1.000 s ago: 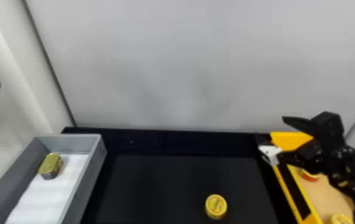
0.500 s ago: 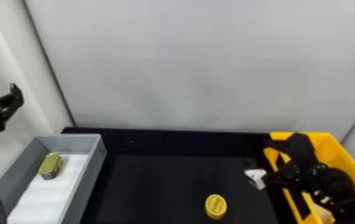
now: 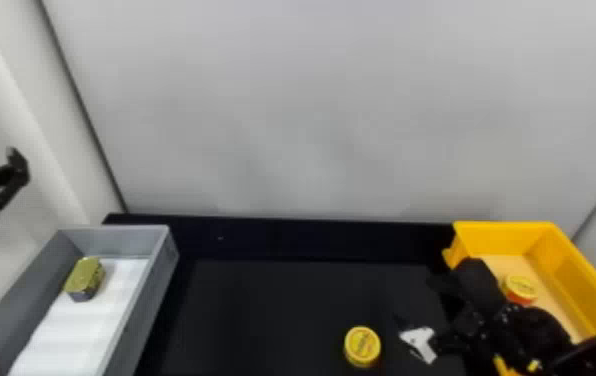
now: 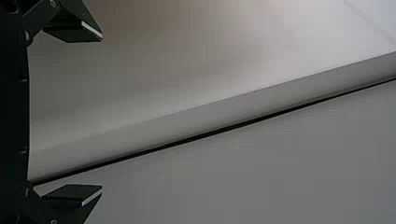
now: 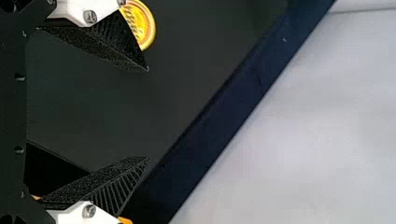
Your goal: Pick up the round yellow can and place it in the yellow rectangular box
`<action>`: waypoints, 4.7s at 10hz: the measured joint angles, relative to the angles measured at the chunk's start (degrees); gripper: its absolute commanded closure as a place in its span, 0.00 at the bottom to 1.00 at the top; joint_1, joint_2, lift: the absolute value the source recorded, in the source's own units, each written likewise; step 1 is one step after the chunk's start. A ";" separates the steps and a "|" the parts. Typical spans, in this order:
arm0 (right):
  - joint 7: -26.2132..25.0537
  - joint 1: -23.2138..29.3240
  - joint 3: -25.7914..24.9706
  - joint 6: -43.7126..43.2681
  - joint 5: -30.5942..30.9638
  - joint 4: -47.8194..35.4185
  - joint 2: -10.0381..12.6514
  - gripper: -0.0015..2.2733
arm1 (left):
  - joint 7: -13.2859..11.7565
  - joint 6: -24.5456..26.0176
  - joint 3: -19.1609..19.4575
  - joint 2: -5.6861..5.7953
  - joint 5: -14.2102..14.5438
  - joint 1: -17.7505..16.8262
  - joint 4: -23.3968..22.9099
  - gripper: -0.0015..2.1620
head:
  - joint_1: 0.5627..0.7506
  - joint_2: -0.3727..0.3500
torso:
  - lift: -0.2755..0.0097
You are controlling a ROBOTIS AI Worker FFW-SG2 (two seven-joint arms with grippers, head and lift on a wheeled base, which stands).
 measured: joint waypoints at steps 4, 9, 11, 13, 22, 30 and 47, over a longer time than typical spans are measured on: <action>1.88 1.64 0.21 2.60 0.00 0.51 -3.07 0.05 | 0.08 0.67 5.40 0.00 -3.03 -1.08 -5.05 0.06 | 0.35 0.53 | 0.77; 4.24 2.35 1.71 3.79 2.07 2.37 -3.22 0.05 | 0.52 1.97 14.12 0.00 -5.63 -1.72 -10.46 0.06 | 0.35 0.53 | 0.77; 5.39 2.92 0.87 3.86 3.56 2.48 -2.29 0.05 | 0.78 2.38 18.05 0.00 -6.04 -1.48 -11.76 0.06 | 0.35 0.53 | 0.77; 5.66 3.32 0.27 3.77 4.52 2.60 -1.22 0.05 | 0.67 2.64 18.88 0.00 -6.10 -1.35 -12.19 0.06 | 0.35 0.53 | 0.77; 4.59 0.58 1.61 -8.22 -5.12 9.03 6.04 0.05 | 0.62 2.87 15.09 0.00 -5.76 -1.61 -10.31 0.06 | 0.35 0.53 | 0.77; 4.10 0.93 4.05 -6.65 -4.47 11.24 6.19 0.06 | 0.62 2.64 15.40 0.00 -5.74 -1.56 -10.58 0.06 | 0.35 0.53 | 0.77; 5.32 -0.70 4.47 -5.20 -1.96 13.79 5.04 0.07 | 0.62 2.55 16.31 0.00 -5.61 -1.19 -11.16 0.06 | 0.35 0.53 | 0.77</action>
